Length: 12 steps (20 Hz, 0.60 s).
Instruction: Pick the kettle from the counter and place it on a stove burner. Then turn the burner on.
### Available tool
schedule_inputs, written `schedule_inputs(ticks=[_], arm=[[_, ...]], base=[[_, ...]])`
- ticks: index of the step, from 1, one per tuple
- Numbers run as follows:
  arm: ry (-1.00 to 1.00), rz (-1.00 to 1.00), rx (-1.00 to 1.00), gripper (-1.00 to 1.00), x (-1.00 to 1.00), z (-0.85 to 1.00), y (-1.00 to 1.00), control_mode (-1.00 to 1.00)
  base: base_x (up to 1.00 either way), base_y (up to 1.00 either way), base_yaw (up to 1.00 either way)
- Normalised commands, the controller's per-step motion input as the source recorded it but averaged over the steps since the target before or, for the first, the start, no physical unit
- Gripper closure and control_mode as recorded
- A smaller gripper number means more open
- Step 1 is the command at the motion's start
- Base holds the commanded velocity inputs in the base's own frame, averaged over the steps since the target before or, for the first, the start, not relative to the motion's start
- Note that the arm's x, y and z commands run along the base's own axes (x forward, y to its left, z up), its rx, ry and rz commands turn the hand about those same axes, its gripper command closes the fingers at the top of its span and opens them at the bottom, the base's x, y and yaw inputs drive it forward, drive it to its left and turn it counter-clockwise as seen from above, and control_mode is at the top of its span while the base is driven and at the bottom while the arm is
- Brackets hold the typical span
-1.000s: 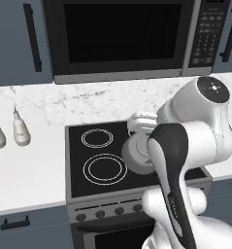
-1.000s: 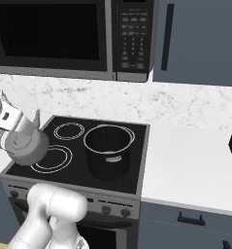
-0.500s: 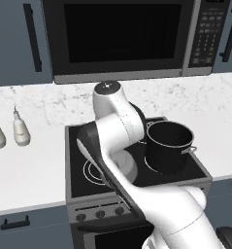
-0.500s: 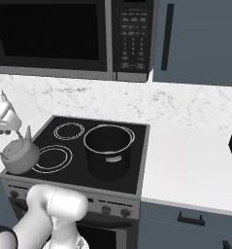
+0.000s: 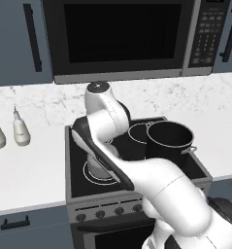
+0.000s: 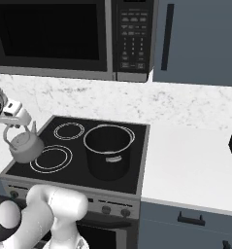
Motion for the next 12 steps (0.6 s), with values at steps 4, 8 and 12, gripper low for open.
schedule_inputs(ticks=[4,8,12], arm=[[-0.05,0.02,0.08,1.00,0.24,-0.11,-0.08,-1.00],[0.00,-0.01,0.01,1.00,0.50,-0.21,0.00,-1.00],[0.00,0.00,0.00,1.00,0.18,-0.07,0.00,-1.00]], base=[[0.00,0.00,0.00],[0.00,0.00,0.00],[0.00,0.00,0.00]])
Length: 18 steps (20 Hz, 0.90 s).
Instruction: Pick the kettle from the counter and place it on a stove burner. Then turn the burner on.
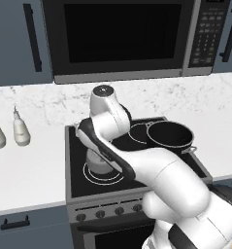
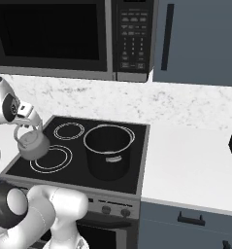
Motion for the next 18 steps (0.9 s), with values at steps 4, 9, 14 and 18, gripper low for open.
schedule_inputs(ticks=[4,9,14,18], arm=[[0.01,0.00,-0.01,1.00,0.04,-0.03,0.03,-1.00],[0.00,0.00,-0.05,1.00,0.31,-0.21,-0.37,-1.00],[-0.04,0.00,-0.01,1.00,0.18,-0.07,-0.21,-1.00],[0.00,0.00,0.00,1.00,0.05,-0.13,0.00,-1.00]], base=[[0.00,0.00,0.00],[0.00,0.00,0.00],[0.00,0.00,0.00],[0.00,0.00,0.00]])
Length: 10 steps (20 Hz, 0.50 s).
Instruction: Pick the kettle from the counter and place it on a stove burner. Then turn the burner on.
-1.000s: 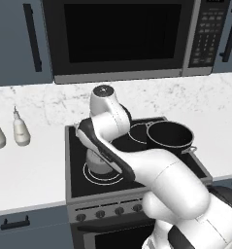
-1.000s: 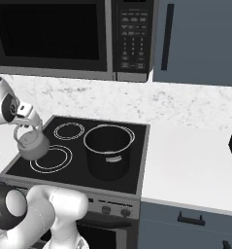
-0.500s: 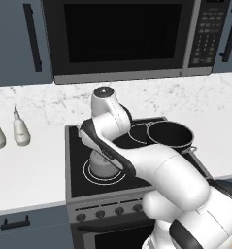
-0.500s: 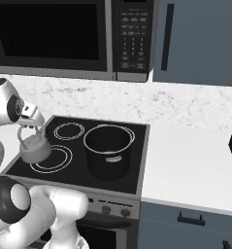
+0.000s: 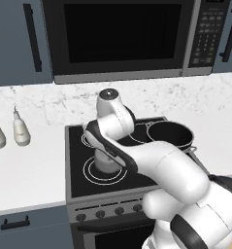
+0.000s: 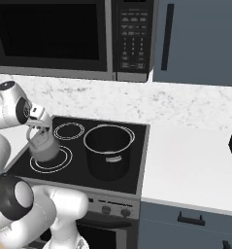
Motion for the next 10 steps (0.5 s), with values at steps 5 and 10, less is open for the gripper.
schedule_inputs(ticks=[5,10], arm=[[0.00,0.00,0.00,1.00,0.03,-0.36,0.01,-1.00],[0.00,0.00,0.00,1.00,0.00,-0.45,0.00,-1.00]], base=[[0.00,0.00,0.00],[0.00,0.00,0.00]])
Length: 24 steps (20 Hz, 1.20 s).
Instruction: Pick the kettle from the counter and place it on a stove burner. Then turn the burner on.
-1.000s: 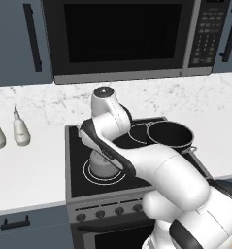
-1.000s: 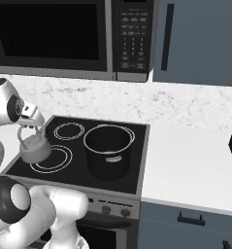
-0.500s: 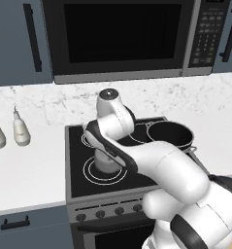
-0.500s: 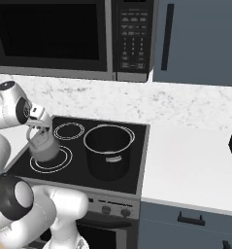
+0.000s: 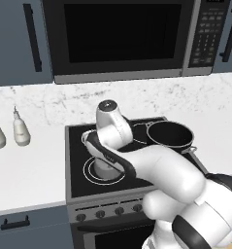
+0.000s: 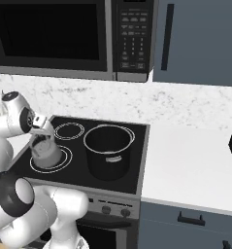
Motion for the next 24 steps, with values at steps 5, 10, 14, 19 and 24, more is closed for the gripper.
schedule_inputs(ticks=[5,10,14,19,24], arm=[[0.00,0.00,0.00,1.00,0.00,-0.28,0.00,-1.00],[0.00,0.00,0.00,1.00,0.11,-0.07,0.00,-1.00],[0.00,-0.06,0.00,1.00,0.48,0.00,0.03,-1.00],[0.00,-0.02,0.00,1.00,0.48,0.01,0.03,-1.00],[0.00,0.00,0.00,1.00,0.19,0.05,0.10,-1.00]], base=[[0.00,0.00,0.00],[0.00,0.00,0.00],[0.00,0.00,0.00],[0.00,0.00,0.00],[0.00,0.00,0.00]])
